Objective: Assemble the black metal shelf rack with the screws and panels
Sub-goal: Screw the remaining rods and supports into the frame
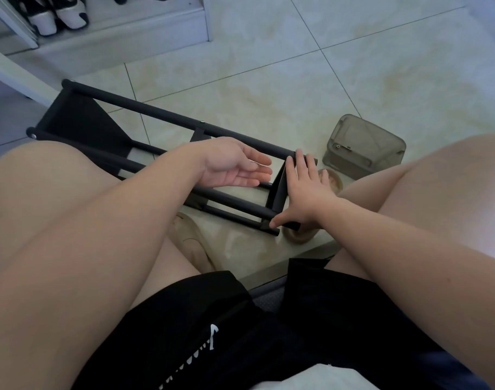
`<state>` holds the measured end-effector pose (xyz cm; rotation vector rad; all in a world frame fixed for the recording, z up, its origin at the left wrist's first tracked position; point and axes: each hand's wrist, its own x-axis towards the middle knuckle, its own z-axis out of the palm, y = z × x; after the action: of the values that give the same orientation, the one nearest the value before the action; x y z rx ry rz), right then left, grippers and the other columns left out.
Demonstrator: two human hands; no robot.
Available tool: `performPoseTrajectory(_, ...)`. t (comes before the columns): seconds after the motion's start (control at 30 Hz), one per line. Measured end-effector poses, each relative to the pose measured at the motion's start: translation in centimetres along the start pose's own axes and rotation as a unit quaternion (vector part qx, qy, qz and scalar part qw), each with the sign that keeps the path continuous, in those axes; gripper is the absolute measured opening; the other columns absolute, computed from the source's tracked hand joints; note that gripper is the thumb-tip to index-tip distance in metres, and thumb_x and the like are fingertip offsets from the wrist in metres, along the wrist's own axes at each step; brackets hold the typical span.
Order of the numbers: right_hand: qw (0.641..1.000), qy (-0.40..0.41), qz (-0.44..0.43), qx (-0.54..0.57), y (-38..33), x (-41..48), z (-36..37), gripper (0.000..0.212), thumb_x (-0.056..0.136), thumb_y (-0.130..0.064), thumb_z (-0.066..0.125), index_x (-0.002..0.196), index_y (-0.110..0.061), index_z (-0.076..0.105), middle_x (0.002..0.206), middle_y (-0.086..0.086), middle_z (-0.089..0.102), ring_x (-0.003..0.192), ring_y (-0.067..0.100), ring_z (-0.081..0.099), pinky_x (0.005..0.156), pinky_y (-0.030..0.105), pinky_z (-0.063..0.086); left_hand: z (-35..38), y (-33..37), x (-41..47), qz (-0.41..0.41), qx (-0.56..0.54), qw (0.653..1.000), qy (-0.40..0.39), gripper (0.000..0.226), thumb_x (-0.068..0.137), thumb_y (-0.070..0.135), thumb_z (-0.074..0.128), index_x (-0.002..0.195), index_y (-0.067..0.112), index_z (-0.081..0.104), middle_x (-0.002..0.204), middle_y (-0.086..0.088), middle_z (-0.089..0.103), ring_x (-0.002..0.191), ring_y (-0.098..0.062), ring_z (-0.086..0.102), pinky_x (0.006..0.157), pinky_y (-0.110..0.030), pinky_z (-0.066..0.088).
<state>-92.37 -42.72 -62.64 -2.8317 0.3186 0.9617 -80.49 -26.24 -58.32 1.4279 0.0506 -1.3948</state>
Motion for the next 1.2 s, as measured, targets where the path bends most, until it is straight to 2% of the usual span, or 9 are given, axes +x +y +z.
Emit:
performPoseTrajectory(0.1, 1.000, -0.003, 0.000, 0.009, 0.1, 0.1, 0.0, 0.163, 0.053, -0.081, 0.080, 0.157, -0.009, -0.024, 0.163, 0.011, -0.035, 0.152, 0.033, -0.029, 0.124, 0.062, 0.003, 0.3, 0.0, -0.2, -0.001, -0.001, 1.000, -0.008, 0.015, 0.103, 0.003, 0.046, 0.112, 0.005, 0.059, 0.096, -0.011, 0.077, 0.091, -0.020, 0.075, 0.068, -0.027, 0.060)
performPoseTrajectory(0.2, 1.000, -0.004, -0.001, 0.014, 0.1, 0.1, 0.0, 0.163, 0.053, -0.080, 0.081, 0.157, -0.009, -0.024, 0.163, 0.010, -0.035, 0.152, 0.033, -0.029, 0.124, 0.062, 0.003, 0.3, -0.1, 0.0, -0.004, 0.013, 1.000, -0.009, 0.014, 0.104, 0.016, 0.050, 0.109, 0.007, 0.059, 0.098, -0.010, 0.077, 0.092, -0.018, 0.075, 0.067, -0.025, 0.060)
performPoseTrajectory(0.3, 1.000, -0.004, 0.000, 0.013, 0.1, 0.2, 0.0, 0.163, 0.054, -0.080, 0.081, 0.157, -0.010, -0.024, 0.163, 0.010, -0.035, 0.152, 0.032, -0.029, 0.124, 0.062, 0.004, 0.1, -0.3, 0.5, 0.004, 0.044, 0.999, 0.008, 0.017, 0.102, 0.027, 0.056, 0.099, 0.013, 0.065, 0.088, -0.001, 0.077, 0.081, -0.011, 0.074, 0.061, -0.020, 0.055)
performPoseTrajectory(0.37, 1.000, -0.006, 0.001, 0.011, 0.2, 0.2, 0.0, 0.162, 0.055, -0.079, 0.081, 0.157, -0.010, -0.024, 0.162, 0.010, -0.036, 0.152, 0.032, -0.029, 0.124, 0.062, 0.003, -0.3, -0.5, 1.1, 0.013, 0.062, 0.998, 0.021, 0.020, 0.099, 0.031, 0.060, 0.095, 0.016, 0.071, 0.077, 0.006, 0.071, 0.069, -0.006, 0.066, 0.058, -0.017, 0.050)
performPoseTrajectory(0.47, 1.000, -0.007, -0.002, 0.007, 0.2, 0.3, 0.1, 0.162, 0.055, -0.081, 0.079, 0.157, -0.010, -0.024, 0.162, 0.010, -0.037, 0.151, 0.032, -0.030, 0.124, 0.062, 0.002, -0.8, -0.7, 2.2, 0.016, 0.079, 0.996, 0.025, 0.016, 0.098, 0.025, 0.063, 0.095, 0.016, 0.075, 0.073, 0.007, 0.067, 0.063, -0.003, 0.060, 0.057, -0.015, 0.048)
performPoseTrajectory(0.67, 1.000, -0.008, -0.007, -0.012, 0.5, 0.7, 0.1, 0.161, 0.055, -0.086, 0.075, 0.157, -0.010, -0.024, 0.163, 0.012, -0.034, 0.152, 0.033, -0.027, 0.124, 0.062, 0.002, -1.9, -1.0, 5.2, -0.015, 0.129, 0.990, 0.054, 0.007, 0.094, 0.013, 0.067, 0.096, 0.014, 0.073, 0.085, 0.000, 0.076, 0.073, -0.007, 0.068, 0.062, -0.018, 0.052)
performPoseTrajectory(0.87, 1.000, -0.019, -0.012, -0.008, 1.1, 1.4, -0.1, 0.160, 0.057, -0.085, 0.074, 0.156, -0.009, -0.025, 0.162, 0.013, -0.036, 0.152, 0.034, -0.028, 0.124, 0.061, 0.001, -1.6, -1.6, 8.3, -0.030, 0.214, 0.975, 0.060, 0.009, 0.086, 0.021, 0.077, 0.083, 0.016, 0.070, 0.067, 0.004, 0.068, 0.058, -0.005, 0.060, 0.055, -0.016, 0.050)
performPoseTrajectory(1.03, 1.000, -0.012, -0.022, -0.007, 1.3, 1.6, 0.2, 0.159, 0.058, -0.087, 0.071, 0.155, -0.009, -0.027, 0.162, 0.013, -0.036, 0.151, 0.034, -0.029, 0.122, 0.061, -0.002, -1.7, -1.3, 10.7, -0.084, 0.251, 0.964, 0.023, 0.007, 0.087, 0.013, 0.074, 0.094, 0.010, 0.072, 0.084, -0.002, 0.077, 0.073, -0.009, 0.072, 0.065, -0.022, 0.054)
performPoseTrajectory(1.2, 1.000, -0.001, -0.027, 0.002, 1.6, 1.6, 0.6, 0.160, 0.056, -0.088, 0.070, 0.155, -0.009, -0.026, 0.162, 0.013, -0.036, 0.151, 0.034, -0.029, 0.121, 0.062, -0.005, -1.5, -1.8, 12.6, -0.161, 0.294, 0.939, -0.072, 0.009, 0.087, 0.014, 0.070, 0.096, 0.013, 0.073, 0.094, 0.000, 0.078, 0.081, -0.008, 0.074, 0.071, -0.025, 0.051)
